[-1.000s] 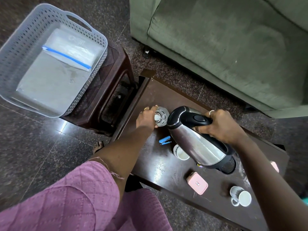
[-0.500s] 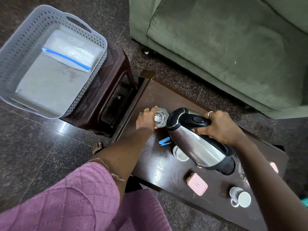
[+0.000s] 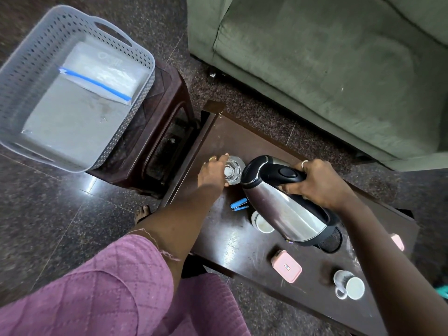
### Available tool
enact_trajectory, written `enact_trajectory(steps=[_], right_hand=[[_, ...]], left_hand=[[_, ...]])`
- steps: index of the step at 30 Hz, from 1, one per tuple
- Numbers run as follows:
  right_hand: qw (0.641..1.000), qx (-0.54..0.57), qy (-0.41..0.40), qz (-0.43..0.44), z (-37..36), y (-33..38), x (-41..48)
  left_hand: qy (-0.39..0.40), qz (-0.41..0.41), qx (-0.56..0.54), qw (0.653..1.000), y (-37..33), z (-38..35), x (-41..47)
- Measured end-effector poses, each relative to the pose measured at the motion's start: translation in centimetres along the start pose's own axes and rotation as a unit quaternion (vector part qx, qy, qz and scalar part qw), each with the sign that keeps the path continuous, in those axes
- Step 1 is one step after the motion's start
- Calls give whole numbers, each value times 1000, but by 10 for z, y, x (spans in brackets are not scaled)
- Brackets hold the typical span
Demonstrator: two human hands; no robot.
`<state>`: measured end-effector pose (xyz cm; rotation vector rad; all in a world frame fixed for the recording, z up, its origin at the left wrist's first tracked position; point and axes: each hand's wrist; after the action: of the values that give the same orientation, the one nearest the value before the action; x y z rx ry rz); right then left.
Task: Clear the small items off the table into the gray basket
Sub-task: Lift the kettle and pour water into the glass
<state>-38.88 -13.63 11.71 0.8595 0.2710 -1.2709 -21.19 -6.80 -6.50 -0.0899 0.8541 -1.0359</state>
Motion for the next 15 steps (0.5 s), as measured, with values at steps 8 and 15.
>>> enact_trajectory(steps=[8,15], right_hand=[[1000,6,2,3,-1,-1,-2],[1000,8,0,1,-2,-3,0]], left_hand=[[-4,-1,2,1000,0,0,0],[-5,-4,1,1000,1,-1,0]])
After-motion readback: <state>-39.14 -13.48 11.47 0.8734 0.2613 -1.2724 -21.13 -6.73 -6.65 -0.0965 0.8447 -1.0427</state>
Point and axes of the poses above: each hand's wrist, its own x-axis towards the middle knuckle, its own z-axis out of the back of the hand, y = z × x, and after that the axes turned 2 degrees about x, right-handed
